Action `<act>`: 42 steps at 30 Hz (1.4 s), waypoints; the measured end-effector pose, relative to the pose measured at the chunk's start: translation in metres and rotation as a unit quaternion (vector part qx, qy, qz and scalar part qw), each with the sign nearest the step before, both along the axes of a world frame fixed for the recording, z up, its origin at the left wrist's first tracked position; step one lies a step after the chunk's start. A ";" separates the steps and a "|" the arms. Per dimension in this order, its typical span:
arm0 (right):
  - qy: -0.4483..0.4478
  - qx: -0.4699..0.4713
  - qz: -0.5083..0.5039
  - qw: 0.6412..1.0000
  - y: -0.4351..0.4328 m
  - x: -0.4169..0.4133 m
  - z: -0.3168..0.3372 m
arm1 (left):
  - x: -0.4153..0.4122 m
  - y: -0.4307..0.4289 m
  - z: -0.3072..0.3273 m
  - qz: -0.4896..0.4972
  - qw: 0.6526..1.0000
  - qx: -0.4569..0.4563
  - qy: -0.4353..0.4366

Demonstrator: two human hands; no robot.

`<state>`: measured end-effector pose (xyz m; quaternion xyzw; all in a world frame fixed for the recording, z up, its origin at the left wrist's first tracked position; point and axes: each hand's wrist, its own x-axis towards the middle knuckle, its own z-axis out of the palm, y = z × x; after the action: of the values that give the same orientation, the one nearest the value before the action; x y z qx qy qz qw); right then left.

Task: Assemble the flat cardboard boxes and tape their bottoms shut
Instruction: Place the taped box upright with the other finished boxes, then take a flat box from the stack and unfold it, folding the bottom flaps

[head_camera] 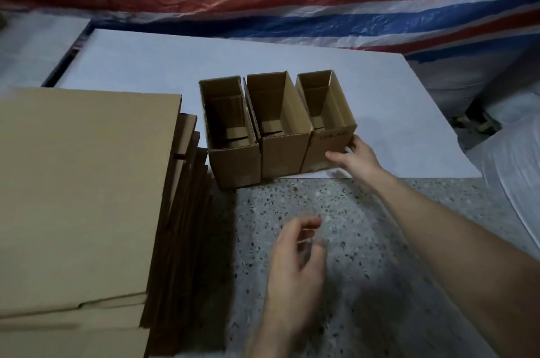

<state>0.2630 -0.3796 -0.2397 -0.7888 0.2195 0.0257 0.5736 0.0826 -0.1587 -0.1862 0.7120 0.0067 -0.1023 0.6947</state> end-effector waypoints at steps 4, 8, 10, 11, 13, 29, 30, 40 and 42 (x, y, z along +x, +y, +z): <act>0.001 -0.019 -0.094 0.995 0.023 -0.033 0.019 | -0.022 0.031 0.045 0.020 0.996 0.031 -0.077; -0.045 0.027 -0.108 0.993 0.065 -0.121 0.047 | -0.035 0.072 0.094 0.076 0.978 0.077 -0.175; -0.040 0.047 -0.048 0.997 0.088 -0.174 0.062 | -0.044 0.098 0.111 0.113 0.968 0.102 -0.200; -0.031 0.058 -0.018 0.998 0.100 -0.199 0.069 | -0.048 0.113 0.118 0.131 0.963 0.121 -0.202; -0.016 0.079 0.017 0.997 0.118 -0.241 0.081 | -0.050 0.142 0.126 0.166 0.944 0.208 -0.194; -0.074 0.145 -0.046 0.986 0.157 -0.354 0.194 | -0.066 0.176 0.117 -0.038 0.718 0.694 -0.032; -0.079 0.146 -0.046 0.985 0.156 -0.357 0.196 | -0.066 0.177 0.121 -0.033 0.730 0.682 -0.045; -0.113 0.147 -0.052 0.981 0.151 -0.356 0.217 | -0.091 0.214 0.166 0.097 0.790 0.551 -0.253; -0.123 0.152 -0.055 0.979 0.152 -0.354 0.218 | -0.093 0.217 0.190 0.161 0.795 0.511 -0.284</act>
<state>-0.0909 -0.2275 -0.0214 -0.6763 0.1840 -0.0701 0.7098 -0.0106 0.0585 0.0033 0.9491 -0.0247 0.2361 0.2071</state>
